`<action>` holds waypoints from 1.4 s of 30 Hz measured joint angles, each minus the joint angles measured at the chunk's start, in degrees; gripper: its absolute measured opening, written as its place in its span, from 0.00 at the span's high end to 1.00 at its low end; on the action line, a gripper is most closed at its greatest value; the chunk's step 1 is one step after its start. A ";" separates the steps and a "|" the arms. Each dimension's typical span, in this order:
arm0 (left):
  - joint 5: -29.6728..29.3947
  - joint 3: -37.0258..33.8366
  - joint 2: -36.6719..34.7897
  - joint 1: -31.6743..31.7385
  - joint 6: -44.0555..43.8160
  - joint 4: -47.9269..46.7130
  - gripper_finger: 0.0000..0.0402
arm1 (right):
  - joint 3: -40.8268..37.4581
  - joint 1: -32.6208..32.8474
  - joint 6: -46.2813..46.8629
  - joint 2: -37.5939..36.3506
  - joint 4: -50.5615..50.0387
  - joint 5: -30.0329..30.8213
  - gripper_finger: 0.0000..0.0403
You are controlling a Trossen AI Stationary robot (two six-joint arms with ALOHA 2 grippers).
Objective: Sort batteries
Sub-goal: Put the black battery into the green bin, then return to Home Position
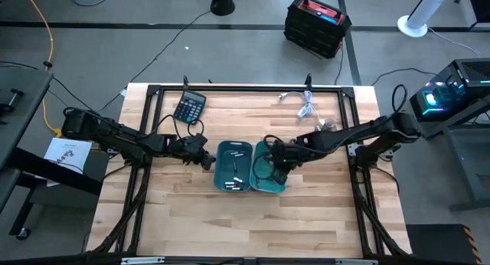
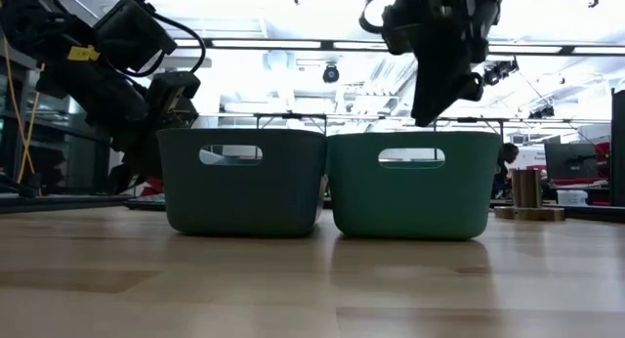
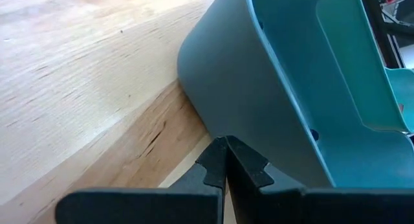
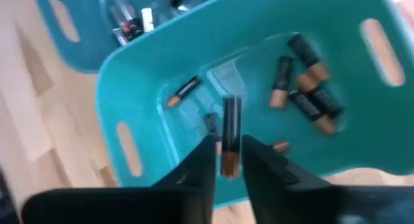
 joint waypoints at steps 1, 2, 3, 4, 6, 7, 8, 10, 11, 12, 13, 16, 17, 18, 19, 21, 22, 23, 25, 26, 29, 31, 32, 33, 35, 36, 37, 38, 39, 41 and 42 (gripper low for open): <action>0.04 0.00 0.00 0.00 0.06 0.00 1.00 | -0.13 0.16 0.12 0.01 0.51 -0.12 0.80; 0.04 0.00 0.00 0.00 0.10 -0.02 1.00 | -0.14 0.10 0.11 0.01 0.55 0.18 0.76; 0.02 0.00 0.01 0.00 0.18 -0.02 1.00 | -0.13 0.01 0.10 0.00 0.55 0.73 0.72; 0.03 0.00 0.02 0.00 0.32 0.00 1.00 | -0.02 -0.15 0.09 -0.08 0.49 1.27 0.68; 0.03 0.00 0.02 0.00 0.87 0.01 1.00 | 0.57 -0.61 -1.32 -0.20 0.31 0.81 0.60; 0.07 0.00 0.02 0.04 1.58 0.00 1.00 | 0.93 -0.90 -2.30 -0.30 -0.18 -0.22 0.57; 0.33 0.00 -0.14 0.23 2.51 -0.04 1.00 | 1.24 -1.21 -3.04 -0.33 -1.05 -1.41 0.55; 1.56 0.00 -1.58 1.08 5.25 -0.32 1.00 | 1.50 -1.74 -4.14 -0.34 -3.41 -3.28 0.53; 1.74 0.00 -2.79 1.71 6.74 -0.43 1.00 | 1.55 -1.89 -4.21 -0.35 -4.62 -3.29 0.53; 1.79 0.02 -4.22 2.36 8.30 -1.07 1.00 | 1.57 -2.02 -4.29 -0.58 -5.66 -3.21 0.53; 1.79 0.02 -6.14 3.21 9.87 -1.99 1.00 | 1.61 -2.03 -4.44 -0.75 -6.52 -2.75 0.53; 1.77 0.04 -12.76 5.77 14.32 -5.71 1.00 | 1.65 -2.03 -5.70 -1.97 -9.30 -1.78 0.55; 1.76 0.09 -15.29 6.53 15.92 -7.86 1.00 | 1.65 -2.00 -5.76 -2.53 -10.00 -1.54 0.56; 1.76 0.09 -17.86 7.24 17.54 -10.63 1.00 | 1.65 -2.00 -5.87 -3.08 -10.57 -1.05 0.58; 1.75 0.09 -20.31 7.81 18.91 -13.19 1.00 | 1.65 -1.98 -5.88 -3.77 -11.01 -0.28 0.61; 1.81 0.06 -25.47 8.65 20.37 -17.85 1.00 | 1.68 -2.00 -5.80 -5.32 -11.98 1.80 0.68; 1.91 0.00 -27.87 8.84 20.50 -18.92 1.00 | 1.69 -2.00 -5.50 -6.23 -12.22 3.01 0.74; 2.08 0.00 -30.31 8.96 20.50 -19.04 1.00 | 1.69 -2.00 -5.37 -7.04 -12.48 4.53 0.80; 2.07 -0.12 -33.76 8.43 20.02 -15.65 1.00 | 1.36 -2.00 -3.66 -9.00 -12.34 7.69 0.93; 1.85 -0.64 -35.12 7.93 19.73 -11.57 1.00 | 1.14 -2.00 -2.03 -9.91 -12.34 9.42 0.96; 0.26 -4.67 -36.77 6.01 19.21 7.98 1.00 | 0.28 -1.69 3.26 -13.23 -11.89 12.83 0.96; -0.37 -8.18 -36.69 4.89 19.08 20.40 1.00 | -0.44 -0.83 6.41 -15.71 -11.84 14.92 0.99; -0.85 -9.78 -36.71 4.44 18.83 24.10 1.00 | -0.88 -0.36 7.68 -16.92 -11.88 15.73 0.99; -1.36 -11.21 -36.79 4.05 18.28 26.59 1.00 | -1.37 0.11 8.87 -18.21 -11.80 16.32 0.99; -1.92 -14.06 -37.18 3.42 17.42 29.43 1.00 | -2.62 0.72 11.55 -20.89 -11.27 16.97 0.99; -1.91 -15.10 -37.46 3.33 16.93 29.69 1.00 | -3.40 0.85 12.77 -22.32 -10.65 17.24 1.00; -1.92 -16.07 -37.81 3.13 16.29 29.75 1.00 | -4.23 0.99 13.86 -23.73 -9.58 17.41 1.00; -1.95 -17.11 -38.21 2.98 15.60 29.84 1.00 | -5.02 1.02 14.86 -25.08 -8.25 17.60 1.00; -2.00 -17.93 -38.64 2.84 15.40 29.44 1.00 | -5.73 1.02 15.46 -26.28 -6.81 17.84 1.00; -1.83 -17.97 -39.42 2.80 16.68 27.35 1.00 | -7.47 1.02 15.65 -28.59 -2.52 17.84 1.00; -1.84 -17.97 -39.97 2.83 17.67 26.56 1.00 | -8.56 1.02 15.55 -29.61 -0.11 17.84 1.00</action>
